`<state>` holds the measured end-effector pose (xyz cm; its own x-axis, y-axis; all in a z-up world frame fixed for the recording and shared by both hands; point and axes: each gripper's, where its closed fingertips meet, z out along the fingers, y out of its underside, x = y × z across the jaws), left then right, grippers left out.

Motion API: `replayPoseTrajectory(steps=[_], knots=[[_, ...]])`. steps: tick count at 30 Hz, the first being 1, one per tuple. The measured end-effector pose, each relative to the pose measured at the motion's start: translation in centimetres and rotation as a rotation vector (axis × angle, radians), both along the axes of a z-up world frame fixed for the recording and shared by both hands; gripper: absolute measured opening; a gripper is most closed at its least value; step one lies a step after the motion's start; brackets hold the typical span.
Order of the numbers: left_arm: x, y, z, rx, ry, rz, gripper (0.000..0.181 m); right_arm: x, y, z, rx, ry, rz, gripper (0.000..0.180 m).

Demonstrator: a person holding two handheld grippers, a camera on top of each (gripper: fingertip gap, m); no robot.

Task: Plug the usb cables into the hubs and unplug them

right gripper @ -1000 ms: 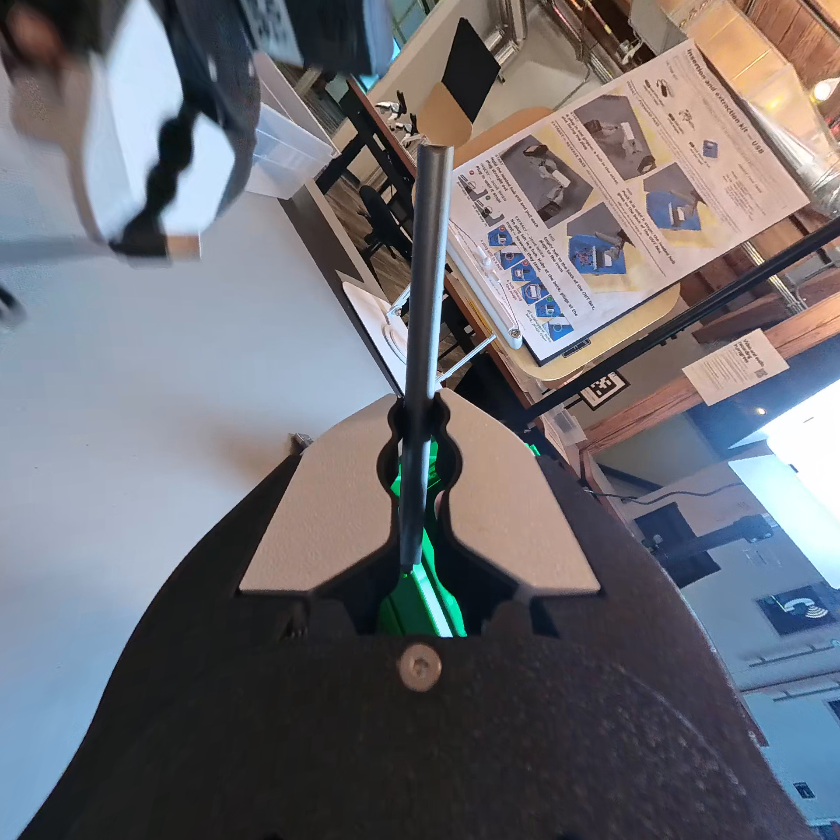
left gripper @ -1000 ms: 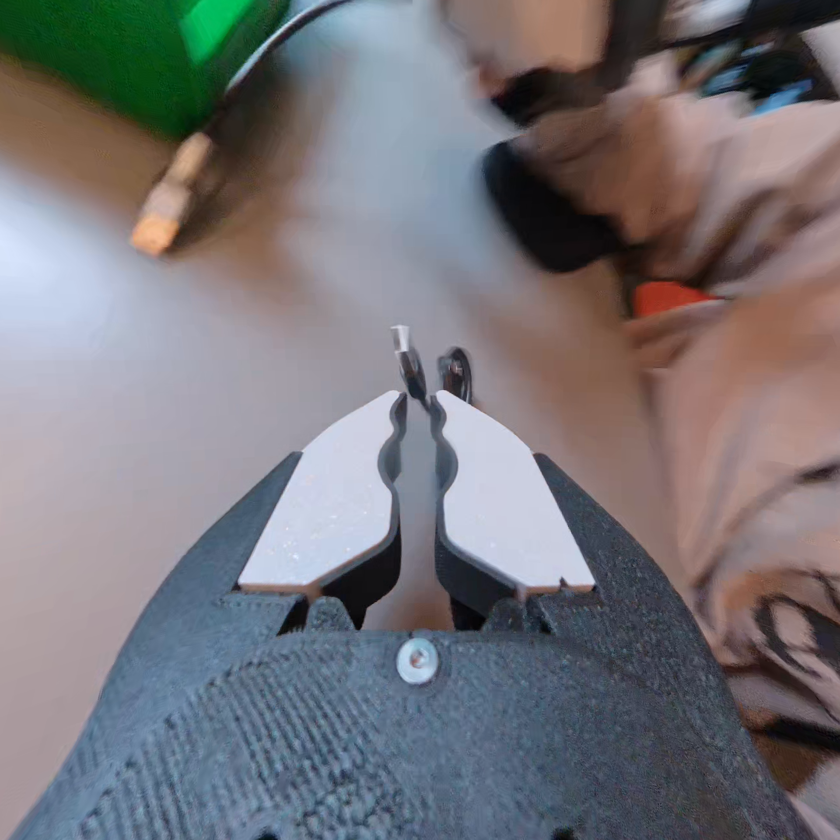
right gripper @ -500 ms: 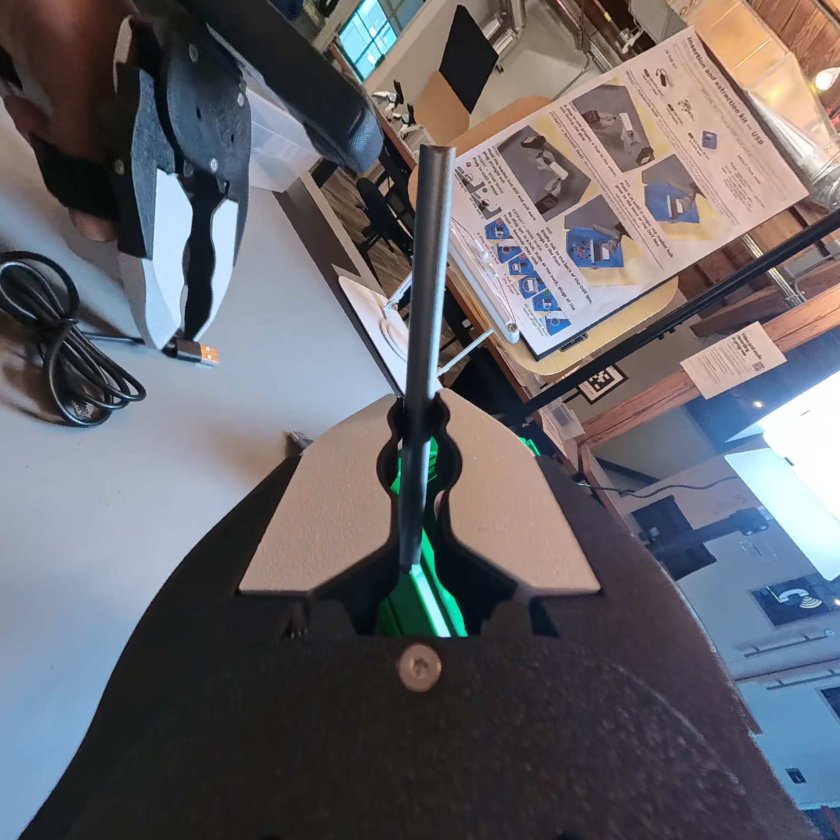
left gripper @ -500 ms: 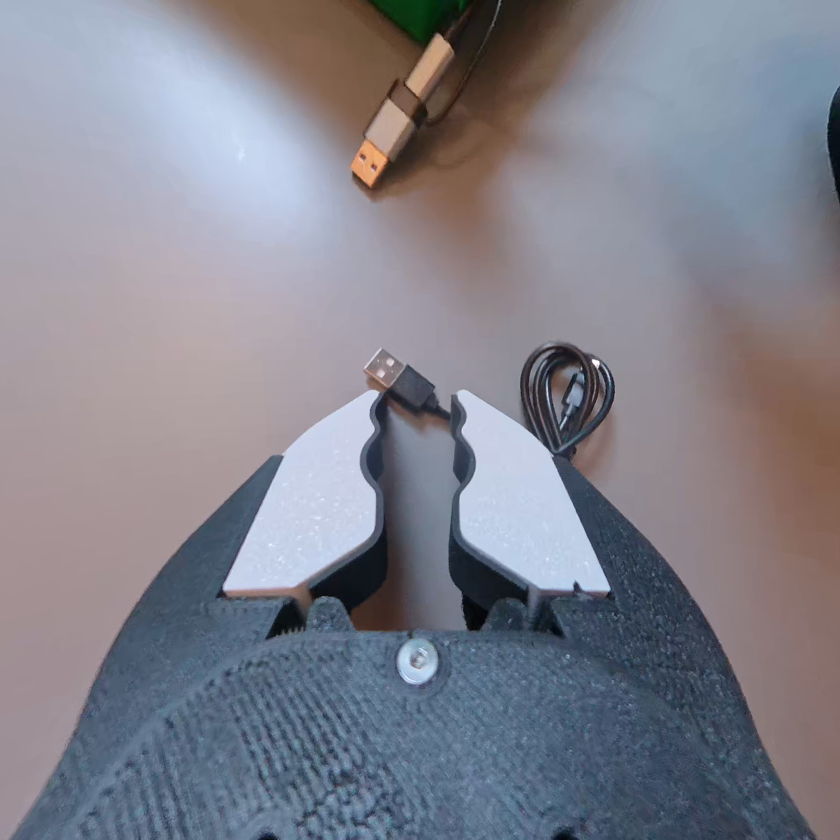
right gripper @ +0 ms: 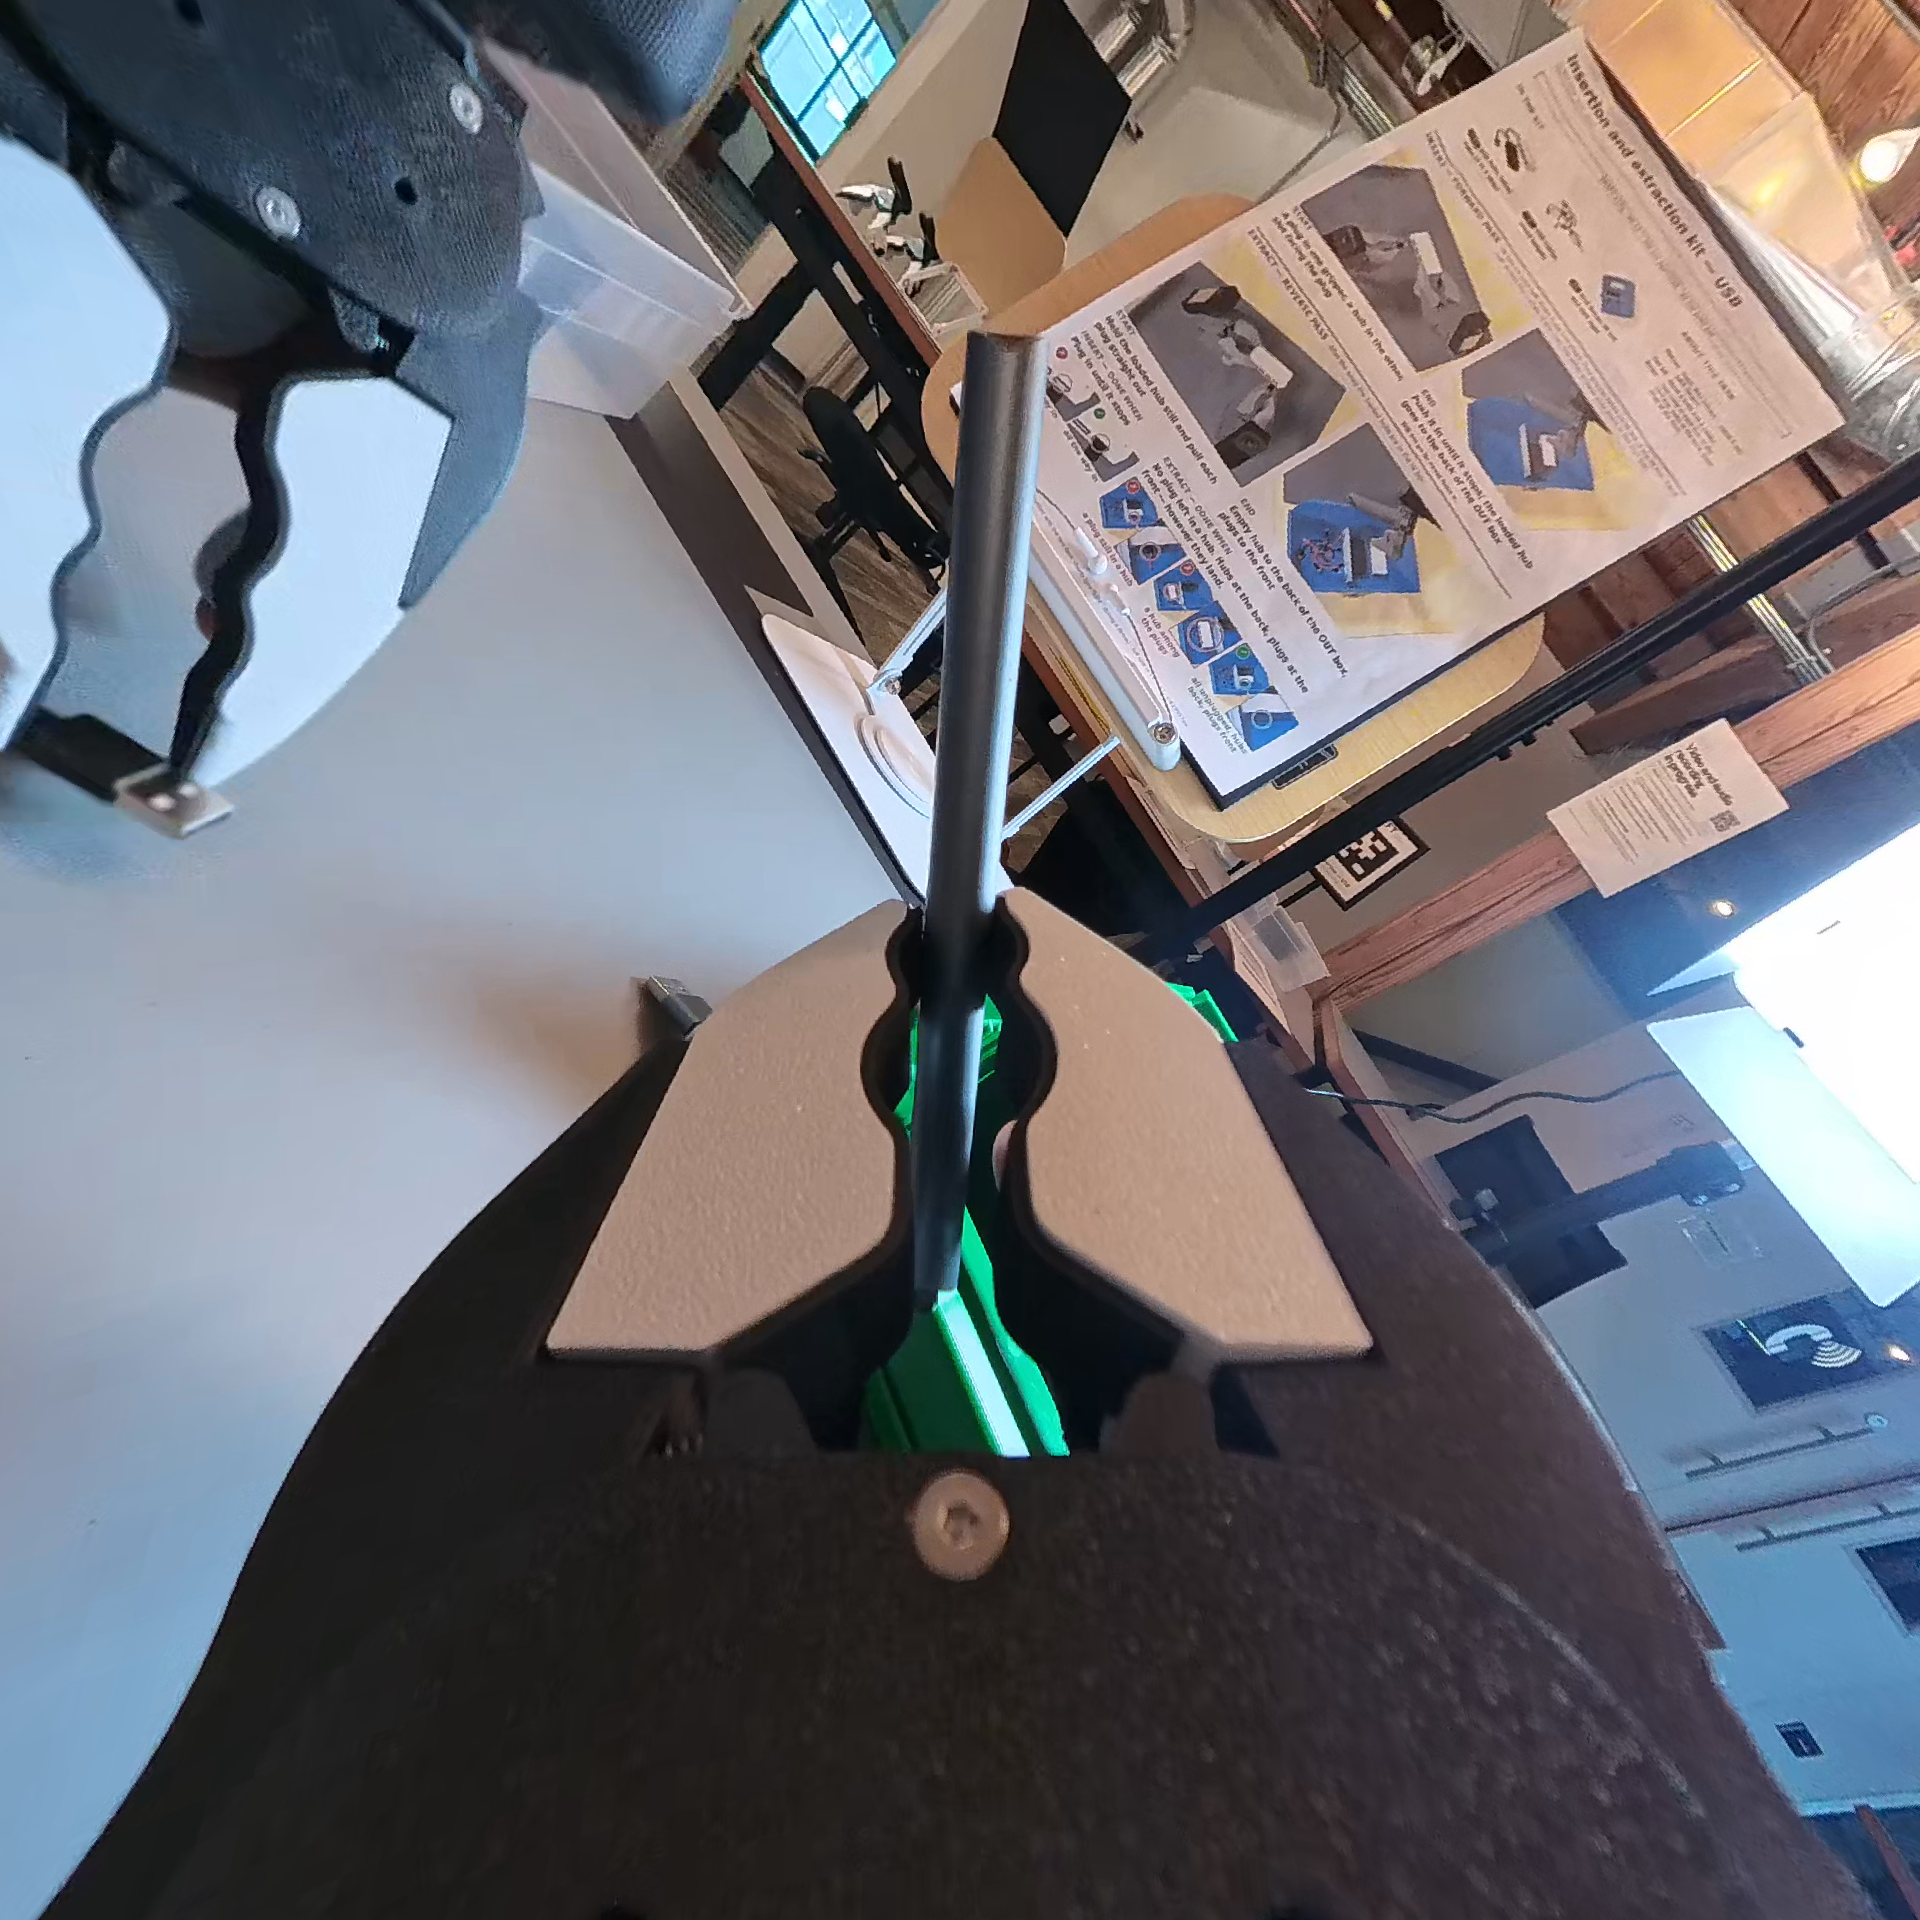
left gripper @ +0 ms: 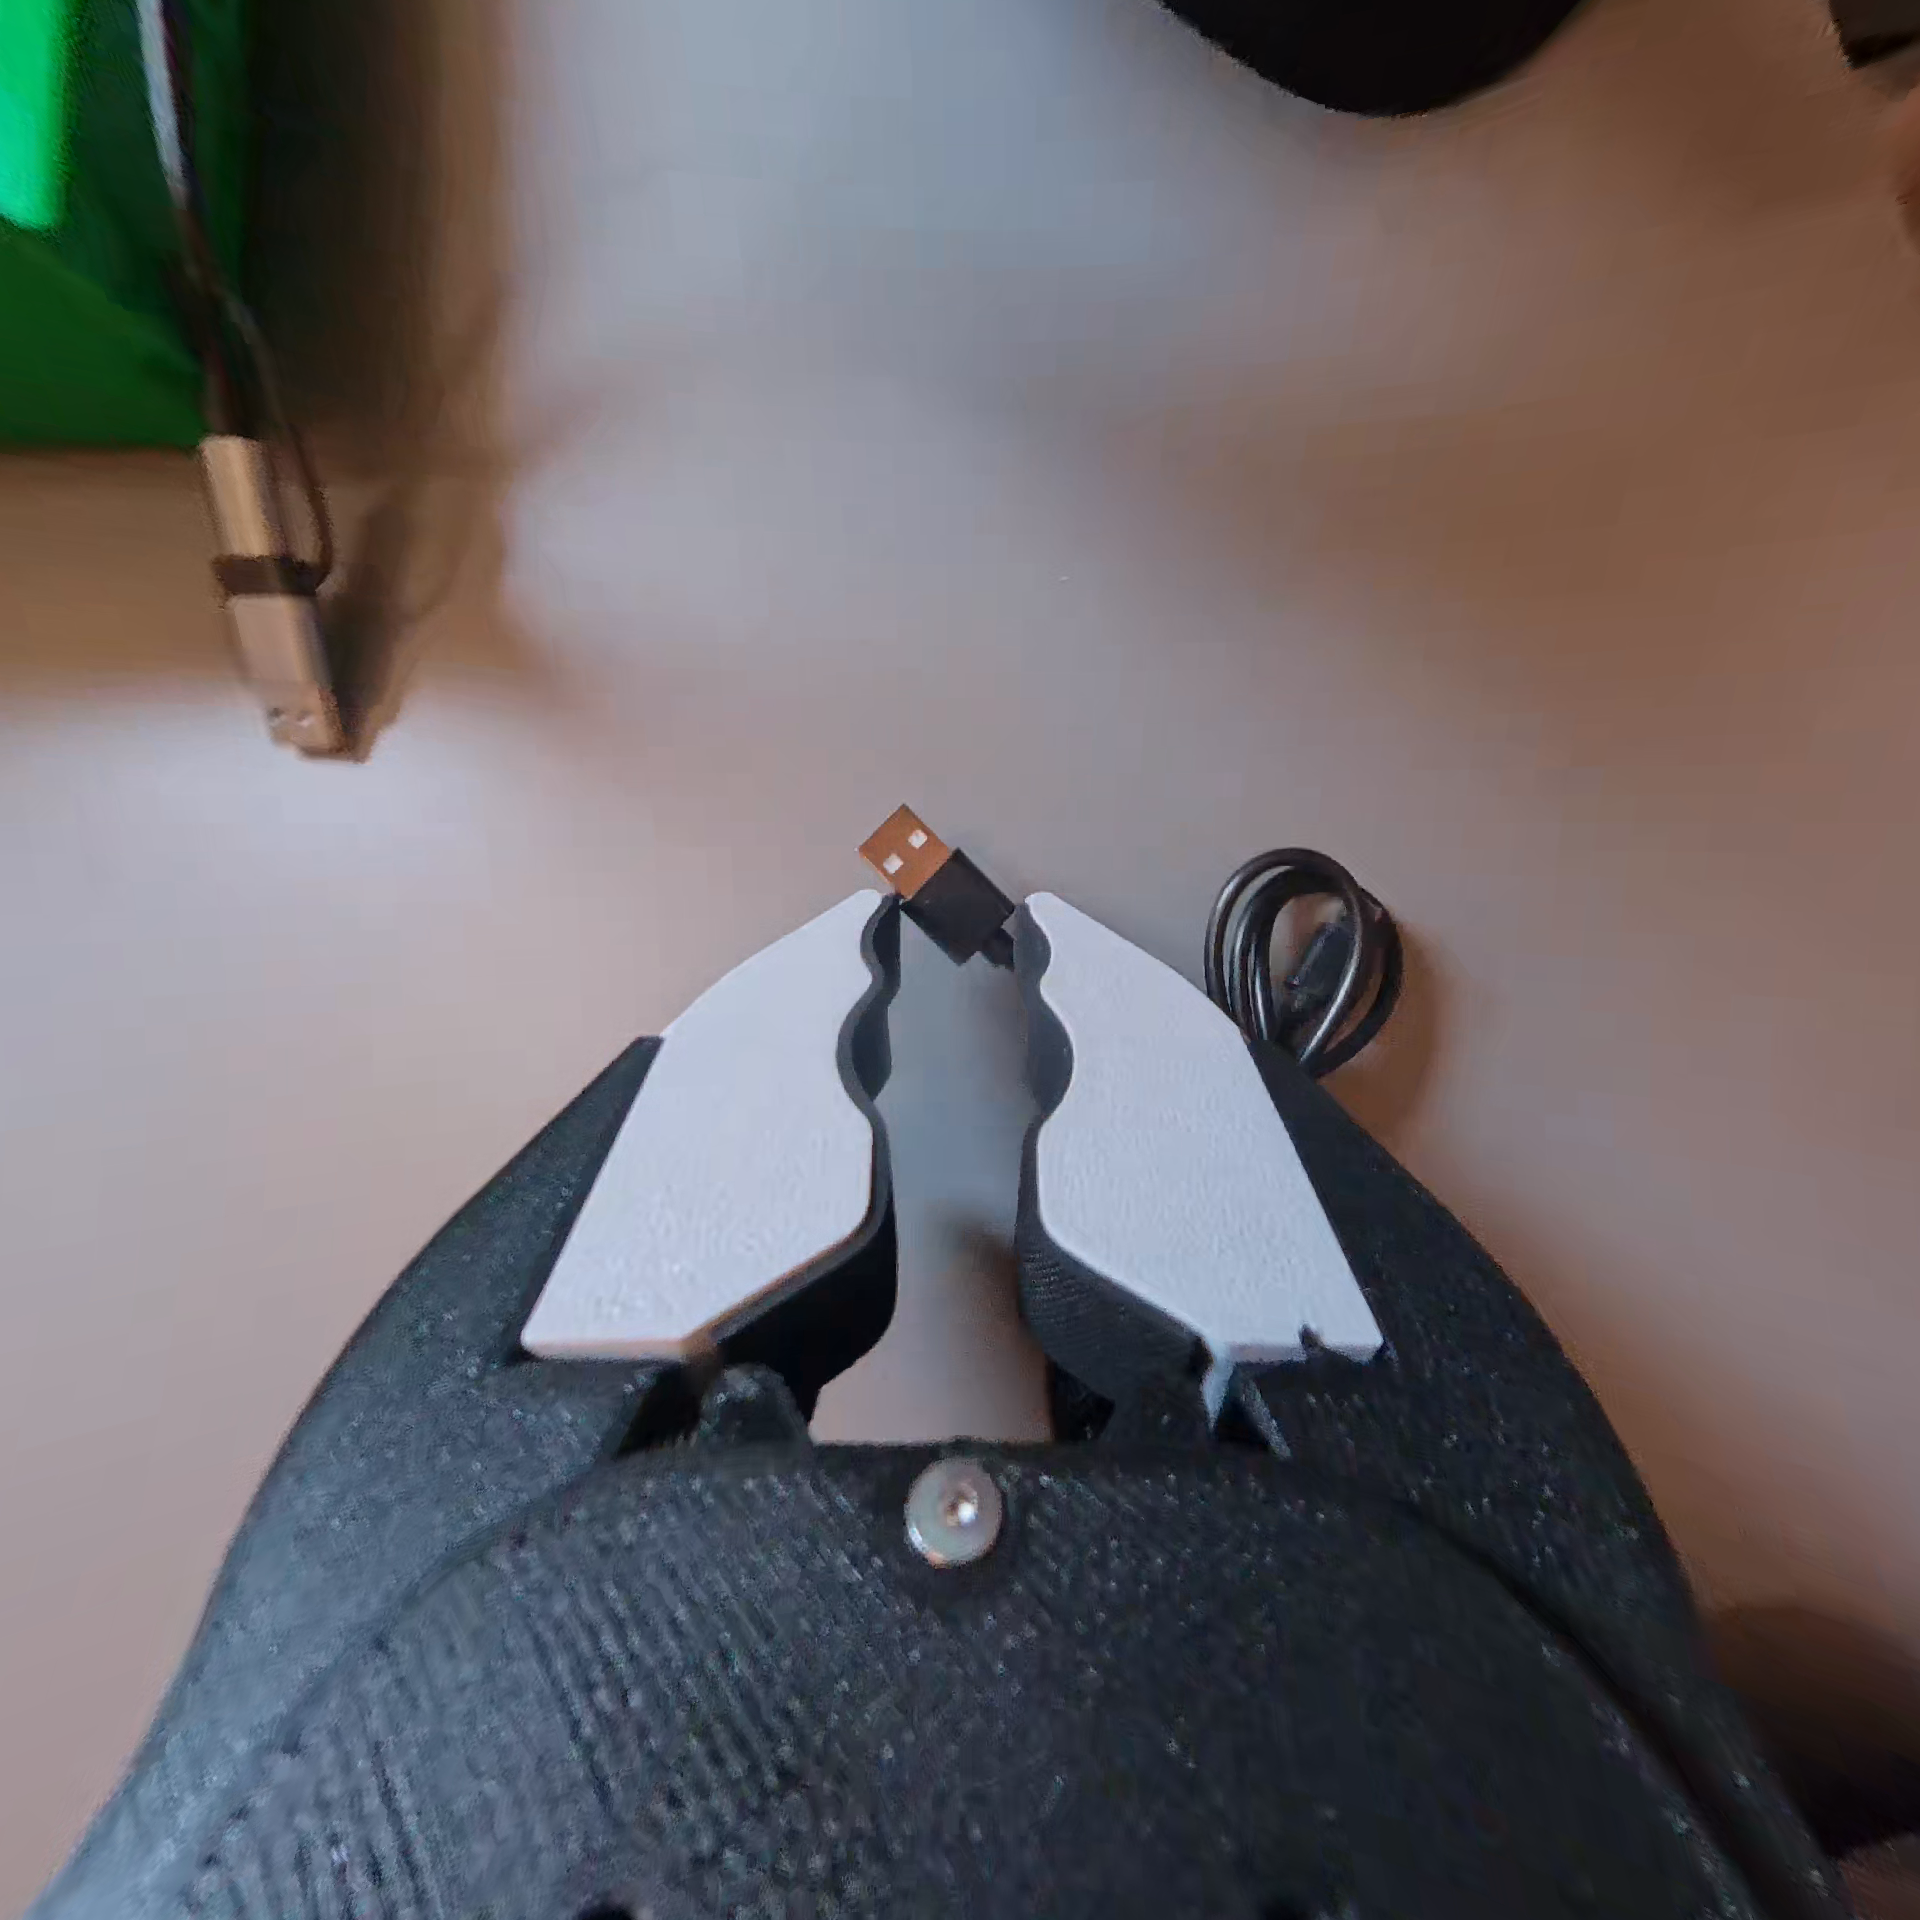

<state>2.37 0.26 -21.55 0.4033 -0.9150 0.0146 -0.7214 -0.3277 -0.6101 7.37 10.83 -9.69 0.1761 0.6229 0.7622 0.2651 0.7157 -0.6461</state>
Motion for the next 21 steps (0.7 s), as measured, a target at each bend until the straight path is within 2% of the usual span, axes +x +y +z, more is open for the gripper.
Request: replayPoseTrajectory(steps=[4,7,12,18,21], knots=[[-2.7,1.5,0.2,-0.017,0.083,0.25,0.022,-0.1,0.1,-0.2,-0.002,-0.005,-0.002,0.011],[-2.2,1.6,1.0,-0.073,0.012,0.396,0.023,0.0,0.1,-0.3,0.001,-0.009,-0.004,0.011],[-1.2,0.8,-1.0,-0.117,0.099,0.416,0.033,0.1,0.2,-0.1,-0.002,-0.002,-0.007,0.011],[-0.7,0.9,-1.4,-0.134,0.065,0.393,0.024,0.4,0.4,0.3,0.005,0.011,-0.01,0.012],[-0.4,0.4,-1.4,-0.132,0.07,0.326,0.018,0.4,0.5,0.1,0.007,0.005,-0.013,0.012]])
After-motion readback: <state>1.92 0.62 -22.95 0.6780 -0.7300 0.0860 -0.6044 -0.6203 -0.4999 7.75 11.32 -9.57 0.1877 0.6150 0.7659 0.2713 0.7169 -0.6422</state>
